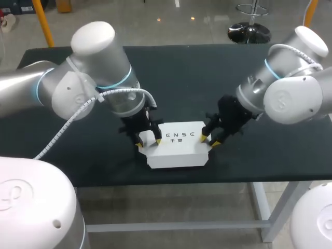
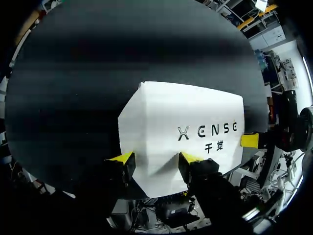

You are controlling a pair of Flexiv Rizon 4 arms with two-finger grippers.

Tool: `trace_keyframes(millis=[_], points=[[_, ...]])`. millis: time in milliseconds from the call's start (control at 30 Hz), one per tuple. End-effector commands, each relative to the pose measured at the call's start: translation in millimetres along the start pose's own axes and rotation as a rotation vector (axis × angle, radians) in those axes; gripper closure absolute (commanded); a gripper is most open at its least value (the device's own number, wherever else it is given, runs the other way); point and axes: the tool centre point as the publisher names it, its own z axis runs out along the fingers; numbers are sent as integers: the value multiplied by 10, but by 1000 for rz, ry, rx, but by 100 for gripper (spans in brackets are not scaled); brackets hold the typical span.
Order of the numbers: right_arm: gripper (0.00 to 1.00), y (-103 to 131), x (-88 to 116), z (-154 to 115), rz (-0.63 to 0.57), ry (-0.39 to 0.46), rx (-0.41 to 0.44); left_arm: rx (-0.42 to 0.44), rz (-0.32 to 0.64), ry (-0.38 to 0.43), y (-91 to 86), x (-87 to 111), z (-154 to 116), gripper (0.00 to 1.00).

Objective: Assemble the packaging by folding the flat box into shape, placing the metal phone stand inside, and closing the box properly

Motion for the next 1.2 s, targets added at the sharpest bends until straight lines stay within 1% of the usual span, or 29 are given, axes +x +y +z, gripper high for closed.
trace_keyframes(millis=[33, 200, 467, 767, 1200], points=[[57, 47, -15, 41, -1, 10, 16, 19, 6, 35, 63, -78, 45, 40], [57, 52, -14, 47, 1, 16, 20, 40, 26, 80, 83, -89, 57, 37], [56, 58, -7, 56, 5, 39, 18, 73, 59, 128, 102, -87, 91, 37], [57, 62, 6, 51, 11, 78, 13, 82, 78, 184, 93, -93, 112, 40], [55, 63, 30, 41, 17, 157, 9, 87, 87, 202, 74, -85, 123, 39]])
